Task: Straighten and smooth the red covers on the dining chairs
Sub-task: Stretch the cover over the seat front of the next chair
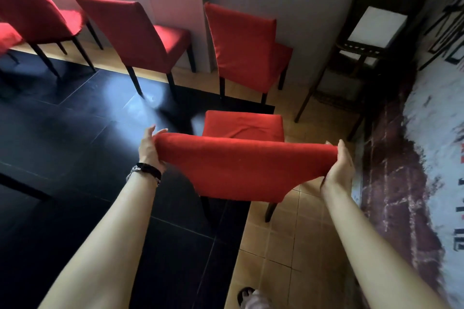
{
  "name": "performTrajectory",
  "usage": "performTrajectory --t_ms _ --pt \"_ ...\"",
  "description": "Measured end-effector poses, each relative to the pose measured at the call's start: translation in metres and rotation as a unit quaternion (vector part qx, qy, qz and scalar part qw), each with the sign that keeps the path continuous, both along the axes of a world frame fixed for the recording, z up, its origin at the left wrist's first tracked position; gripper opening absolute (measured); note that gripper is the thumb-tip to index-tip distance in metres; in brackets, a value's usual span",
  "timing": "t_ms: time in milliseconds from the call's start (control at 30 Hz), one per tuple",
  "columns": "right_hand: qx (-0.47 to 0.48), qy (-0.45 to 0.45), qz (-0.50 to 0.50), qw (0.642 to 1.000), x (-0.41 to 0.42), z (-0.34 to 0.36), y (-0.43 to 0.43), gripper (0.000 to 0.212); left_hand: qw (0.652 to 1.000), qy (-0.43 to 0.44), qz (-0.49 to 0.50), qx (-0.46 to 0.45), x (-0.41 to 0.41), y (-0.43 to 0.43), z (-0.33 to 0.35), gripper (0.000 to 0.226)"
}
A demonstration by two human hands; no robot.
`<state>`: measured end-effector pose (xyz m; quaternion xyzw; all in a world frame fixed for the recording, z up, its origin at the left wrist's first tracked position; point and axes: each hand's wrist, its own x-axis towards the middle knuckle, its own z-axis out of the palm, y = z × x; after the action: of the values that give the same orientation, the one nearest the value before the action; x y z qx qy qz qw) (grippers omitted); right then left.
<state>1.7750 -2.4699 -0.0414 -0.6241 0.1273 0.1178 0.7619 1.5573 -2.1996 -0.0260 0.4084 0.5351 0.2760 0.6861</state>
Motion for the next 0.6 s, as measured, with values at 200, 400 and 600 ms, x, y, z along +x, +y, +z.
performTrajectory --t_ms 200,400,600 --pt "-0.088 -0.016 -0.019 0.996 0.018 -0.004 0.009 0.017 0.972 -0.156 0.176 0.021 0.017 -0.012 -0.027 0.060" --pt "-0.060 -0.030 -0.063 0.996 0.076 0.013 0.023 0.033 0.931 -0.200 0.304 -0.011 0.071 -0.014 -0.022 0.041" --pt "-0.020 -0.043 -0.056 0.997 0.135 0.024 0.041 0.034 0.919 -0.175 0.354 -0.001 0.117 -0.009 -0.011 0.040"
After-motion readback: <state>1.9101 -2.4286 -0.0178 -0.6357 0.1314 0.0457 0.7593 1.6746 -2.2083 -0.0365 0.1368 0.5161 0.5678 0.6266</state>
